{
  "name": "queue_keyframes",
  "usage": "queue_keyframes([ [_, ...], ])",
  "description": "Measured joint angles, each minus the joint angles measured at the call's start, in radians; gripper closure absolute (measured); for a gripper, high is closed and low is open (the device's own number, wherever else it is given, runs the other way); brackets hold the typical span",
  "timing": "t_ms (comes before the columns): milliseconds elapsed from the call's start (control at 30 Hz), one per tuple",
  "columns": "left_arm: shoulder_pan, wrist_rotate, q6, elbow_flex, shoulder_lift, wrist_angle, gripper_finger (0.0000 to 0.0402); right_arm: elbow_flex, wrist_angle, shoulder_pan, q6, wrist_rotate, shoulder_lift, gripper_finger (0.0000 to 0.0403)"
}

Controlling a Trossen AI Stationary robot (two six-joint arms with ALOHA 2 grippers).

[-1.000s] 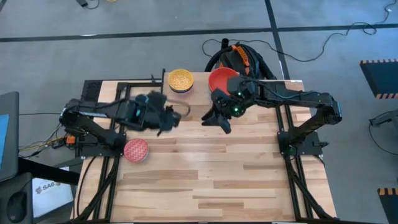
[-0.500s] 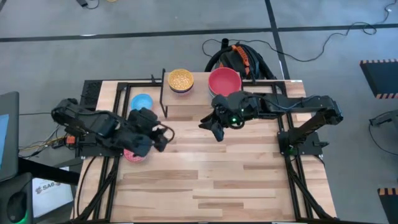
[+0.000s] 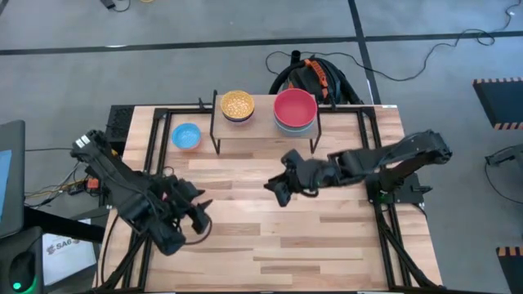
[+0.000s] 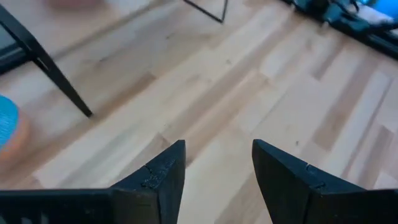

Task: Place and stack bowls onto a shelf
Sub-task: Stack the patterned red bowl on top of the patterned yellow bowl on the shelf

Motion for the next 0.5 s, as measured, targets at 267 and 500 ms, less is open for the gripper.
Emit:
queue_keyframes([
  [267, -0.079, 0.076, -0.027, -0.192, -0.002, 0.175, 0.0231, -0.157, 0.154, 0.059, 0.149, 0.082, 0.0, 0.0244],
  [500, -0.085, 0.148, -0.058, -0.339, -0.003, 0.306, 0.0231, -0.174, 0.205, 0.017, 0.116, 0.059, 0.134, 0.0244],
])
